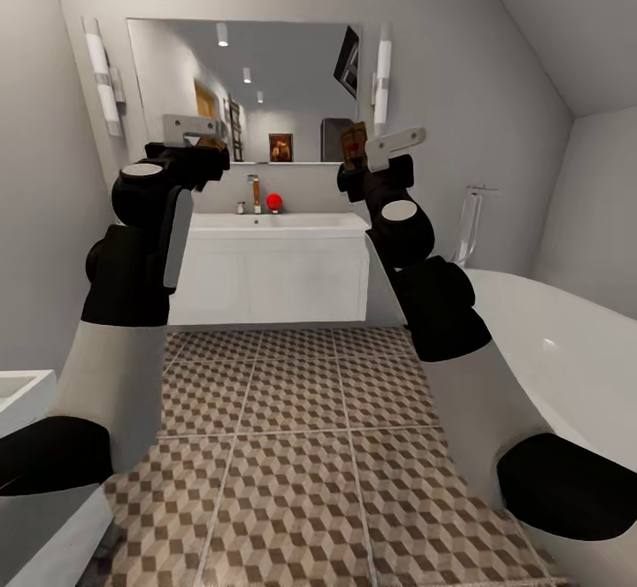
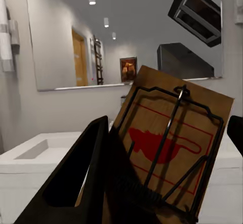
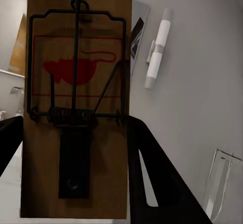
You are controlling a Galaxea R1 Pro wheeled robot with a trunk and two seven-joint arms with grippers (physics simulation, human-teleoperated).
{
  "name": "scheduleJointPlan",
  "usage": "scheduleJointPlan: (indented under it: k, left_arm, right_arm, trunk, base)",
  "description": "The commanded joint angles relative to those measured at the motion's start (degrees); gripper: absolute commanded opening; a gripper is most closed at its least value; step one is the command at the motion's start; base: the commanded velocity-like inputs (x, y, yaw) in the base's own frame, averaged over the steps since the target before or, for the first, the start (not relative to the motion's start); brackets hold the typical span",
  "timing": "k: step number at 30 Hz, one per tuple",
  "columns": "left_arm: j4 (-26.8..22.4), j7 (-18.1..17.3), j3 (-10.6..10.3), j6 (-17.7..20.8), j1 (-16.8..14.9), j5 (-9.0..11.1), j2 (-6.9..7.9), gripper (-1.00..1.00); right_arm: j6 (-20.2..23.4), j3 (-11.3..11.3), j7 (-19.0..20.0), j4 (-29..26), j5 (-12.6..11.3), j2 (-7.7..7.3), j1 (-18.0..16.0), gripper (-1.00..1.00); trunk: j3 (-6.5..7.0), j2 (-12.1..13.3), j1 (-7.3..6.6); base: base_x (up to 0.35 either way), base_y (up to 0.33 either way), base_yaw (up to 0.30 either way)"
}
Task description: Take the four mousetraps from the cabinet in the bathroom and place them on the bathroom floor. Make sure all four end up on the same floor surface, and ensure that at least two of them are either under or directly next to the same bathroom sink.
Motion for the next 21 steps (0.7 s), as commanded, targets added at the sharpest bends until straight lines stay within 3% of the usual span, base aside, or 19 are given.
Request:
scheduleJointPlan:
  k: [1,3,6,13,21]
  left_arm:
    - [1.34,-0.07,-0.07,0.32,-1.10,-0.52,-0.01,-1.00]
    - [6.41,-0.16,-0.05,0.32,-4.66,-0.55,0.00,-1.00]
    - [11.85,-0.16,-0.02,0.13,-7.46,-0.44,-0.03,-1.00]
    - [24.33,-0.23,0.16,-0.57,-14.20,0.04,-0.02,-1.00]
    - [31.83,-1.15,0.47,-0.91,-20.73,0.28,0.20,-1.00]
  right_arm:
    - [0.36,0.08,-0.21,0.72,0.14,0.00,-0.76,-1.00]
    - [0.31,0.05,-0.20,4.03,0.06,0.00,-3.81,-1.00]
    - [0.31,0.05,-0.25,7.18,-0.59,0.00,-6.78,-1.00]
    - [0.39,0.06,-0.46,12.76,-4.71,0.00,-11.69,-1.00]
    - [0.47,-0.93,-0.61,15.70,-6.26,0.00,-17.17,-1.00]
  trunk:
    - [-0.30,-0.05,0.01]
    - [-0.74,-0.08,0.06]
    - [-1.40,-0.12,0.14]
    - [-2.96,-0.21,0.32]
    - [-4.73,-0.32,0.52]
  base:
    - [0.000,0.000,0.000]
    - [0.000,0.000,0.000]
    - [0.000,0.000,0.000]
    - [0.000,0.000,0.000]
    - [0.000,0.000,0.000]
